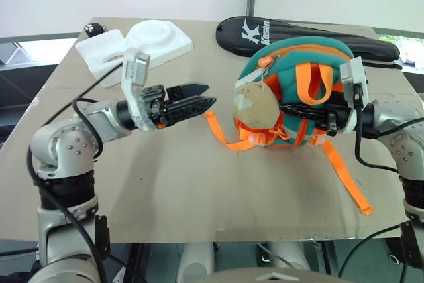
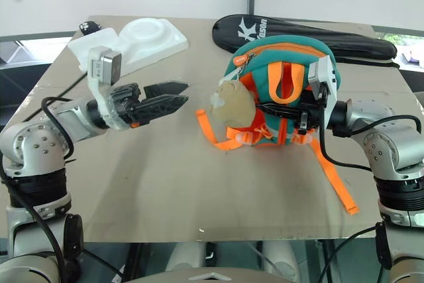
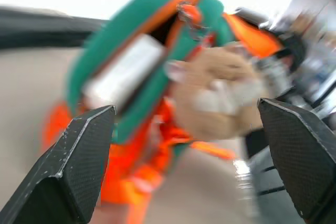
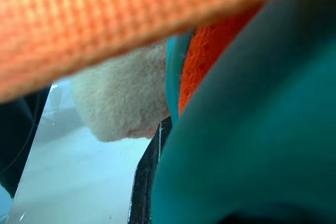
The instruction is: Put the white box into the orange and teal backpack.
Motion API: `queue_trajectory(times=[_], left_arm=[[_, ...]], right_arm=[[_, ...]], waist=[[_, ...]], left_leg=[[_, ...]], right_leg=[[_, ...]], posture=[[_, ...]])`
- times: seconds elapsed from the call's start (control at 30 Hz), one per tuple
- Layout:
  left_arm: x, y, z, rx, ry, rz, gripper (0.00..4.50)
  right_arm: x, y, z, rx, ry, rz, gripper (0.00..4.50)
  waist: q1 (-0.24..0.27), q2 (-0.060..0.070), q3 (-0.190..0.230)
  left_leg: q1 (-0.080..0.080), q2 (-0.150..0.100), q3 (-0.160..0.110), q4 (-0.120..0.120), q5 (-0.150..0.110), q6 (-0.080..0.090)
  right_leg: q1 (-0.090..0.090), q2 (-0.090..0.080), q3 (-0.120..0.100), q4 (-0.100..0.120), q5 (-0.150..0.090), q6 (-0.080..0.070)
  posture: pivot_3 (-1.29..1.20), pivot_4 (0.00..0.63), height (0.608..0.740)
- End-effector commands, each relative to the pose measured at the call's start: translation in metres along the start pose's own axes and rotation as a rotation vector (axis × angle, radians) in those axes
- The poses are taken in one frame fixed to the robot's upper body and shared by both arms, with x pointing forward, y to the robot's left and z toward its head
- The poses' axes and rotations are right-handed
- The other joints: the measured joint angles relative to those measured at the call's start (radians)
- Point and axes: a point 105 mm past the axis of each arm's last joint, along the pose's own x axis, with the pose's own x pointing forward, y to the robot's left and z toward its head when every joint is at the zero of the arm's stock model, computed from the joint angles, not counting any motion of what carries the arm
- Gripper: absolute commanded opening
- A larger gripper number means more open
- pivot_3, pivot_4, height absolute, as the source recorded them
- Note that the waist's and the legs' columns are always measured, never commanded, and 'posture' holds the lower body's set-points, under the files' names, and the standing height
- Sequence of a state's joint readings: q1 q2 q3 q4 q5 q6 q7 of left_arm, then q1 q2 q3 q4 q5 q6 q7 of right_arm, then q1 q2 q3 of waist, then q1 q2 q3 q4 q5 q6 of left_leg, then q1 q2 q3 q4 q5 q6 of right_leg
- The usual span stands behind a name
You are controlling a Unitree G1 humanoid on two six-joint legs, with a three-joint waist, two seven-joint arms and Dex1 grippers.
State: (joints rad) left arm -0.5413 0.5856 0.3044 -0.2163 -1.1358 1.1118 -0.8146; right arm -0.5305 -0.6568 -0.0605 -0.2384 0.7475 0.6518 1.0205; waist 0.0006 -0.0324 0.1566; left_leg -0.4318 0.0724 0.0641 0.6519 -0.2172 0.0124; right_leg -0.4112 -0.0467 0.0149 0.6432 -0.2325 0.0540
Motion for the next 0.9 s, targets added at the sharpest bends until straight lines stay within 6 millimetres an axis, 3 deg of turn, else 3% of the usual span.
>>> queue_trajectory(times=[0.03,0.3,0.47,0.63,0.77,0.9], left_arm=[[0.018,0.001,0.009,-0.001,-0.071,0.067,4.42],[0.052,0.022,0.006,-0.162,-0.128,0.133,4.42],[0.071,0.021,0.000,-0.237,-0.124,0.076,4.42],[0.048,0.000,0.023,-0.320,-0.232,-0.075,4.42],[0.023,-0.012,0.015,-0.356,-0.155,-0.097,4.42],[0.030,-0.019,-0.006,-0.352,-0.032,-0.086,4.42]], right_arm=[[0.000,0.007,0.020,-0.056,-0.044,0.041,0.00],[0.000,0.014,0.019,-0.056,-0.023,0.053,0.00],[-0.003,0.015,0.018,-0.054,-0.019,0.036,0.00],[-0.005,0.013,0.018,-0.066,-0.017,0.000,0.00],[-0.006,0.008,0.018,-0.073,-0.014,-0.027,0.00],[-0.006,0.007,0.018,-0.069,-0.019,-0.026,0.00]], waist=[[0.005,0.000,0.000],[0.011,0.000,0.000],[0.011,0.000,0.000],[0.007,0.000,0.000],[-0.007,0.000,0.000],[0.007,0.000,0.000]], left_leg=[[0.000,0.000,0.000,0.000,0.000,0.000],[0.001,0.000,-0.001,0.001,0.000,0.000],[0.001,0.000,0.000,0.000,0.000,0.000],[0.001,0.000,-0.001,0.000,0.000,0.000],[0.001,0.000,-0.001,-0.001,0.000,0.000],[0.000,-0.001,-0.001,0.000,0.000,0.000]], right_leg=[[0.000,0.000,0.000,0.000,0.000,0.000],[0.001,0.001,0.001,0.000,0.000,0.000],[0.001,0.001,0.001,-0.001,0.000,0.000],[0.001,0.001,0.001,0.000,0.000,0.000],[0.001,0.002,0.001,0.000,0.000,-0.001],[0.001,0.001,0.000,0.000,0.000,0.000]], posture=[[0.00,0.150,0.740],[0.00,0.150,0.740],[0.00,0.150,0.740],[0.00,0.150,0.740],[0.00,0.150,0.740],[0.00,0.150,0.740]])
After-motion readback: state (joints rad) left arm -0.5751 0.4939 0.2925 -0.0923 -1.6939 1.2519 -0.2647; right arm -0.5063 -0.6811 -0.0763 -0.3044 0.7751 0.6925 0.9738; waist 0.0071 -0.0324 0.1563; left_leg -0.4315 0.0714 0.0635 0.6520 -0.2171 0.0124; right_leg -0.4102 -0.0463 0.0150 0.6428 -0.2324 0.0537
